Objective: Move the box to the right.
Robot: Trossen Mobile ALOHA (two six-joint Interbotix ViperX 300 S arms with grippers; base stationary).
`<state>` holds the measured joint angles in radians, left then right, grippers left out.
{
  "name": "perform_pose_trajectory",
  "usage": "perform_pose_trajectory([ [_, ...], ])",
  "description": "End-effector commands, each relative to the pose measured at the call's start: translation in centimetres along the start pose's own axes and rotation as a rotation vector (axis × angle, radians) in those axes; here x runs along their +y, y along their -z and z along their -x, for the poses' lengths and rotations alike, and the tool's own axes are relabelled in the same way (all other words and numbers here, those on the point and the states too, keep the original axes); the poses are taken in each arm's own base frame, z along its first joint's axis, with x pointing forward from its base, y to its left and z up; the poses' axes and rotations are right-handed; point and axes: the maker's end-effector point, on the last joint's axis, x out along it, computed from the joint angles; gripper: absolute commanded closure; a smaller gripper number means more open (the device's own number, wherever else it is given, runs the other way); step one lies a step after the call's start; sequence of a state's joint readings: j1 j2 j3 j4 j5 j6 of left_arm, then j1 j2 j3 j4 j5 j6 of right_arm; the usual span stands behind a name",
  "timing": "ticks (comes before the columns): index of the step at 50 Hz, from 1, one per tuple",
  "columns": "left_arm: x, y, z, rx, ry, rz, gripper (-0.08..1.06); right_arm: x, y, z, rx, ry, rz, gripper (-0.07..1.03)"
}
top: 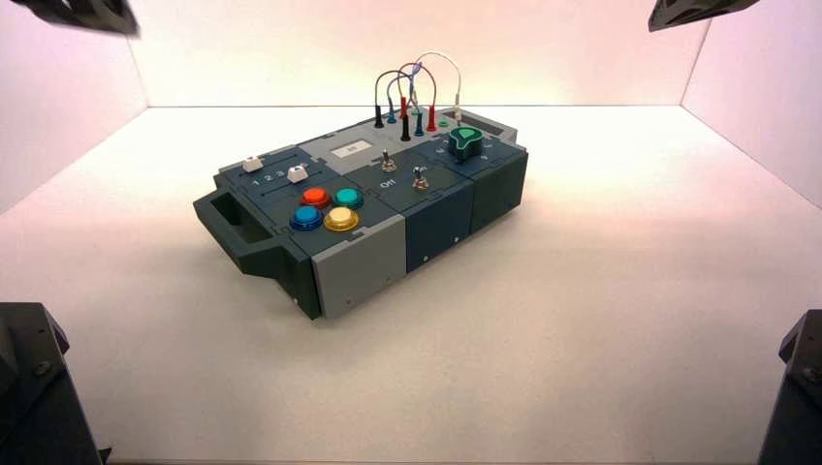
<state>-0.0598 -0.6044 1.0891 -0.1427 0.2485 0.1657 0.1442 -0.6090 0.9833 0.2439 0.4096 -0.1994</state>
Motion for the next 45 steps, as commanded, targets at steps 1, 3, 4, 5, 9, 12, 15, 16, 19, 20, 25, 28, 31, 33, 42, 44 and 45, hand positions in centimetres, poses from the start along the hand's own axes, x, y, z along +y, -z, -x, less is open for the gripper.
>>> perform_pose_trajectory([
  [1,-1.7,-0.1,-1.2,0.084,0.051,-0.028,1.01,0.1,-1.2,0.2,-0.028,-0.002,-0.004,0.98],
  [3,-2.4,0.7,-1.9,0.147,0.072,-0.044,1.01,0.2,-1.3,0.1,-0.027,-0.005,-0.002,0.98],
  [4,-2.5,0.9,-2.1,0.162,0.075,-0.046,1.01,0.2,-1.4,0.1,-0.029,-0.005,-0.002,0.98],
  [5,-2.8,1.3,-2.4,0.190,0.081,-0.051,1.01,0.2,-1.4,0.2,-0.030,-0.004,0.000,0.98],
  [9,-3.2,2.7,-3.6,0.288,0.094,-0.053,1.01,0.2,-1.7,0.3,-0.038,-0.005,-0.001,0.98],
  [12,-3.2,3.6,-4.3,0.352,0.097,-0.055,1.01,0.2,-1.7,0.3,-0.040,-0.005,-0.001,0.98],
  [15,-3.3,4.0,-4.7,0.384,0.099,-0.055,1.01,0.2,-1.8,0.5,-0.043,-0.006,0.000,0.98],
  [16,-3.3,4.1,-5.0,0.401,0.100,-0.055,1.01,0.3,-1.8,0.5,-0.044,-0.006,0.000,0.98],
  [19,-3.3,4.3,-5.3,0.421,0.101,-0.053,1.01,0.3,-1.9,0.7,-0.050,-0.007,0.001,0.98],
  [20,-3.3,4.3,-5.3,0.427,0.101,-0.054,1.01,0.3,-2.0,0.8,-0.053,-0.007,0.001,0.98],
  [25,-3.4,4.5,-5.6,0.448,0.102,-0.049,1.01,0.3,-2.1,1.1,-0.066,-0.007,0.002,0.98],
  [28,-3.4,4.9,-5.7,0.466,0.100,-0.040,1.01,0.3,-2.2,1.3,-0.072,-0.007,0.003,0.98],
  [31,-3.4,5.3,-5.8,0.484,0.100,-0.038,1.01,0.4,-2.3,1.4,-0.076,-0.007,0.003,0.98],
  [33,-3.4,5.4,-5.8,0.489,0.100,-0.037,1.01,0.4,-2.3,1.4,-0.078,-0.007,0.003,0.98],
  [42,-3.4,6.3,-5.8,0.535,0.101,-0.031,1.01,0.4,-2.4,1.6,-0.086,-0.008,0.004,0.98],
  [44,-3.4,6.5,-5.7,0.544,0.102,-0.031,1.01,0.4,-2.4,1.7,-0.089,-0.007,0.004,0.98],
  [45,-3.4,6.6,-5.7,0.547,0.102,-0.031,1.01,0.4,-2.4,1.7,-0.087,-0.008,0.004,0.98],
])
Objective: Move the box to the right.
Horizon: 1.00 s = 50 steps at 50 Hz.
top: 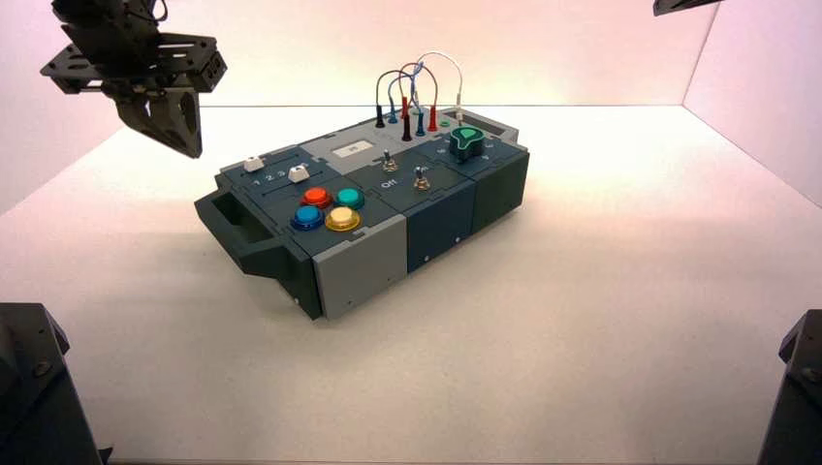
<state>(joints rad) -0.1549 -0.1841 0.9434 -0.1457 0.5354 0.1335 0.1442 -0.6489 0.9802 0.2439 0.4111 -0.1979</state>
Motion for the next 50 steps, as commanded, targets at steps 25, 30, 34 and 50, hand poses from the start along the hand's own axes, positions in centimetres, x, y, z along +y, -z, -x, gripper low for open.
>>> perform_pose_trajectory([
  [25,-0.1,0.5,-0.8,0.063,0.006,0.006,1.01,0.3,-1.8,0.8,-0.053,-0.006,0.002,0.98],
  [30,-0.1,0.3,-1.0,0.066,0.007,0.008,1.01,0.3,-1.9,1.0,-0.061,-0.006,0.003,0.98],
  [34,-0.1,0.2,-1.2,0.070,0.006,0.007,1.01,0.3,-2.0,1.1,-0.069,-0.005,0.004,0.98],
  [50,-0.6,-0.8,-1.8,0.066,0.010,-0.012,1.01,0.2,-2.3,1.5,-0.086,-0.004,0.003,0.98],
])
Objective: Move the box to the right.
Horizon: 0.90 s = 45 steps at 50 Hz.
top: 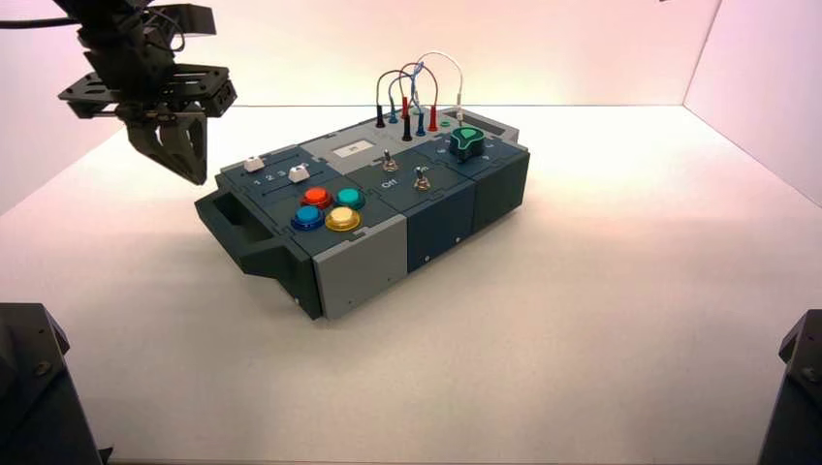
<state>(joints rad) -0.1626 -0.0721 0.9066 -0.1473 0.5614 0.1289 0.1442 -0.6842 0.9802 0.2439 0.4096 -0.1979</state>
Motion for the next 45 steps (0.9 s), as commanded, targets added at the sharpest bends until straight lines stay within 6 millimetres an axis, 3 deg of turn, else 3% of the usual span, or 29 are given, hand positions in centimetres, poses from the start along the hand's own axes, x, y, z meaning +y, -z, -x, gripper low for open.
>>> perform_pose_trajectory([
  [1,-0.5,-1.4,0.4,-0.032,0.003,-0.020,1.01,0.2,-1.7,0.6,-0.049,-0.003,-0.001,0.98],
  [20,-0.9,-0.9,-1.0,0.012,0.003,-0.039,1.01,0.2,-1.9,0.6,-0.052,-0.003,-0.001,0.98],
  [45,-1.4,-2.1,-1.5,0.001,0.004,-0.062,1.01,0.0,-2.0,0.8,-0.060,0.002,-0.004,0.98],
])
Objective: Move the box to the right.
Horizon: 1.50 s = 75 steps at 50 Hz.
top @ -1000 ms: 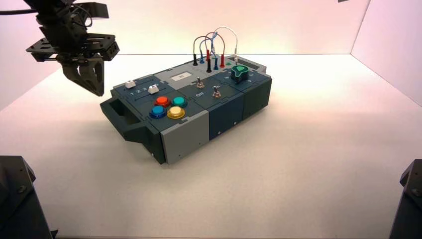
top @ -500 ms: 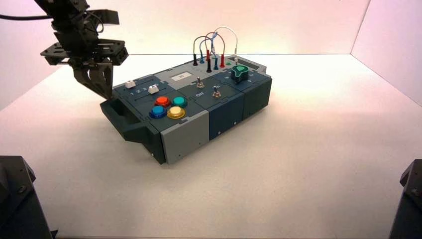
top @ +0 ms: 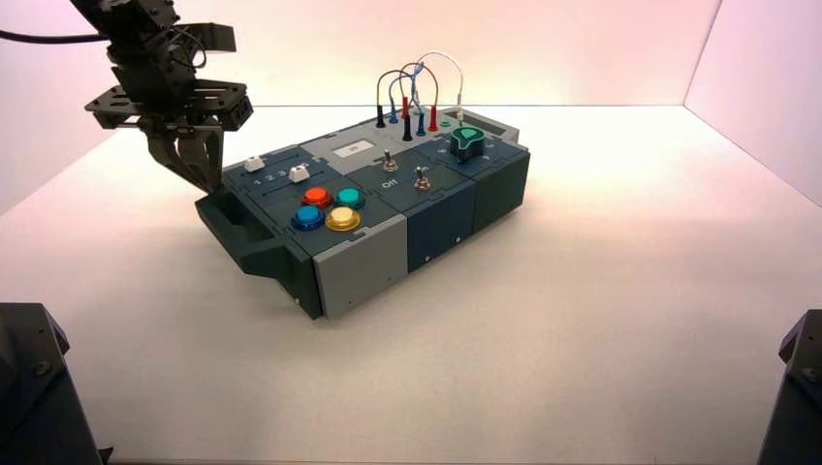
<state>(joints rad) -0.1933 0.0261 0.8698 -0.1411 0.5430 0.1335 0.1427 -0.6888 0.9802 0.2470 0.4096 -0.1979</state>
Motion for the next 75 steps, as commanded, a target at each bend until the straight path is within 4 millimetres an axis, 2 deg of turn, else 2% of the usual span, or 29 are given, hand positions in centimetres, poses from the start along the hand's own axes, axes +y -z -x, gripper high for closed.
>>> perform_pose_trajectory([
  [1,-0.8,-1.7,0.6,-0.044,0.004,-0.027,1.01,0.0,-1.9,0.6,-0.055,0.002,-0.001,0.98],
  [17,-2.8,-3.9,0.1,-0.064,0.013,-0.092,1.01,-0.1,-2.0,0.8,-0.060,0.006,-0.003,0.98],
  [35,-5.6,-5.4,-0.7,-0.068,0.029,-0.169,1.01,-0.3,-2.1,1.0,-0.073,0.011,-0.007,0.98],
  [61,-10.1,-8.5,0.3,-0.142,0.061,-0.261,1.01,-0.4,-2.0,0.9,-0.071,0.014,-0.011,0.98],
  [75,-12.1,-9.7,-0.2,-0.148,0.077,-0.290,1.01,-0.4,-2.0,0.9,-0.072,0.015,-0.012,0.98],
])
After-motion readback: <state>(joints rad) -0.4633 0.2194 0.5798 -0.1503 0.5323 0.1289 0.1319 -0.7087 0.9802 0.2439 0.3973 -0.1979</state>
